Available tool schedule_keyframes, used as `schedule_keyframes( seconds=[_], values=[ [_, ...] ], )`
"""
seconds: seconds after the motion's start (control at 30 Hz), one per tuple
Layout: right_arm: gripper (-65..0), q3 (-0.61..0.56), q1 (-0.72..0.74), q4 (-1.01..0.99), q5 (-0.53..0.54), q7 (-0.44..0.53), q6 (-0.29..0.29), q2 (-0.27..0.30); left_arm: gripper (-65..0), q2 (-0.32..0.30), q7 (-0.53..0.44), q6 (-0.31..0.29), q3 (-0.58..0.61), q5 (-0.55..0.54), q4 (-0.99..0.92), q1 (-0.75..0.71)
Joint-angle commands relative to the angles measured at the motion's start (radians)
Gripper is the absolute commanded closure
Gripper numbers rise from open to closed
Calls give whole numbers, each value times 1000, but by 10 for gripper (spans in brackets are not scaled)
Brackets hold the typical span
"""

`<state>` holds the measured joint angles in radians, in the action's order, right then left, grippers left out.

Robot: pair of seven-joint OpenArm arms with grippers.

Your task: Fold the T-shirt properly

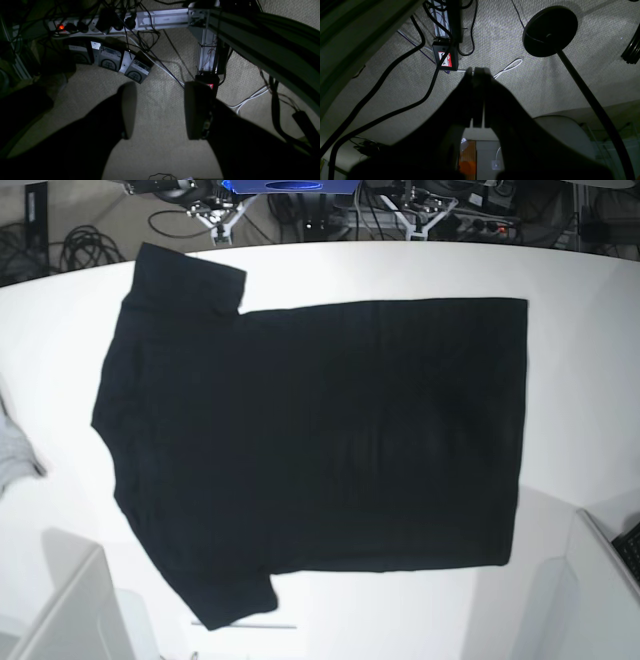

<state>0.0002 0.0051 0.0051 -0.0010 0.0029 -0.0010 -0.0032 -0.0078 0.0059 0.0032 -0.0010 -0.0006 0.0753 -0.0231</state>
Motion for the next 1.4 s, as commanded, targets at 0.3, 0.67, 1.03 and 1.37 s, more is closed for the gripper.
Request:
schedule_keyframes(
  seconds=[0.3,0.67,1.03,1.37],
  values=[
    [0,-1,-3,-1,-1,-4,-6,6,0,-1,-2,5,0,1,2,-28],
    [0,-2,-142,198,-1,-8,-4,38,0,-31,-7,5,2,4,7,-76],
    [0,-2,-241,270,0,-1,-4,41,0,-47,-7,5,2,3,212,-245],
    [0,-2,-482,602,2,-1,-3,41,0,-82,-45,4,0,1,418,-433]
  ],
)
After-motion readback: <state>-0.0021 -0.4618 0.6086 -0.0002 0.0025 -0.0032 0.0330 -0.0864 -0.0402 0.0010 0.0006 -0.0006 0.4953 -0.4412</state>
